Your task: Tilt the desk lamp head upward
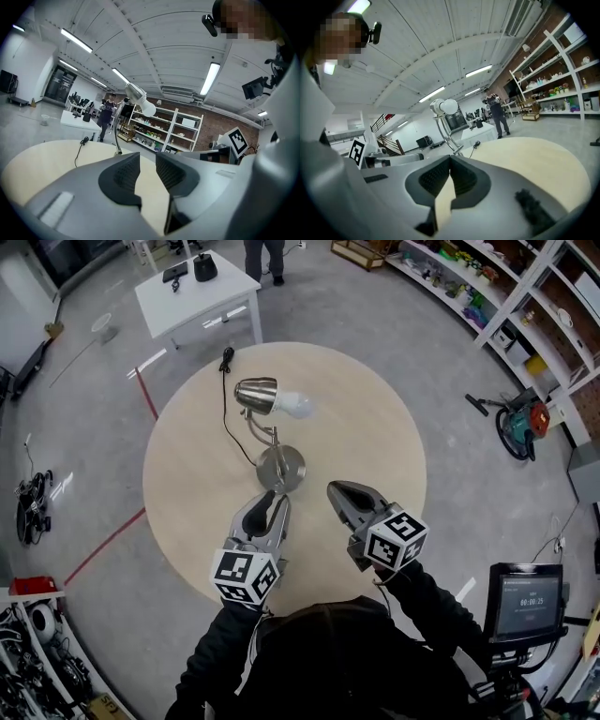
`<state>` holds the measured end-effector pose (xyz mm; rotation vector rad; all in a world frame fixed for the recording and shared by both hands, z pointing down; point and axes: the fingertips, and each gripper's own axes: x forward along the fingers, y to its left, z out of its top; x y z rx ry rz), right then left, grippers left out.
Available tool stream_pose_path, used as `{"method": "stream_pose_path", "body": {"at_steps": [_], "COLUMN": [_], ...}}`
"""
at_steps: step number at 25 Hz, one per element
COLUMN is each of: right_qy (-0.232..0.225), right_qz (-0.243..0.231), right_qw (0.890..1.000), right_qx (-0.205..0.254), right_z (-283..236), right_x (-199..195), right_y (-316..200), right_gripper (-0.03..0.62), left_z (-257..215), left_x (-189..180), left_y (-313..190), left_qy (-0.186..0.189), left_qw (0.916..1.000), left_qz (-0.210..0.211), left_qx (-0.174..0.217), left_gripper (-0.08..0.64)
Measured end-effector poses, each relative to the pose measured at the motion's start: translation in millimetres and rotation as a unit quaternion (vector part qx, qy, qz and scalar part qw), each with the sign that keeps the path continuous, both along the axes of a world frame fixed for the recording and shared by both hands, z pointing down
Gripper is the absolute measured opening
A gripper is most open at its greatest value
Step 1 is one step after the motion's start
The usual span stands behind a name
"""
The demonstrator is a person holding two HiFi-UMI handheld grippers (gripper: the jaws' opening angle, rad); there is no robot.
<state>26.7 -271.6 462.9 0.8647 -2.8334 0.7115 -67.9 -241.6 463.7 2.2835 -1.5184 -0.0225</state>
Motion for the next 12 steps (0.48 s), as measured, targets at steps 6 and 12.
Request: {"method": "stream_pose_path", "body": {"at_steps": [6, 12], "right_qy": [0.022, 0.028], "right_qz": [-0.021, -0.026], "right_qw": [0.999, 0.999], "right_qx": [0.008, 0.016], "right_z": [9.7, 6.3], "right_x": [-5.5, -8.6], "right_y": [19.4, 24.1], "right_gripper": [0.006, 0.006], "left_z": [0.3, 1.6], "left_x": [13.6, 17.4], "left_y": [7.1, 10.7], "left_qy": [-0.018, -0.037], "left_qw": [0.9995, 0.9988], "left_qz": [0.024, 0.032], "left_qx": [0.008, 0.008], "left_gripper": [0.110, 0.110]}}
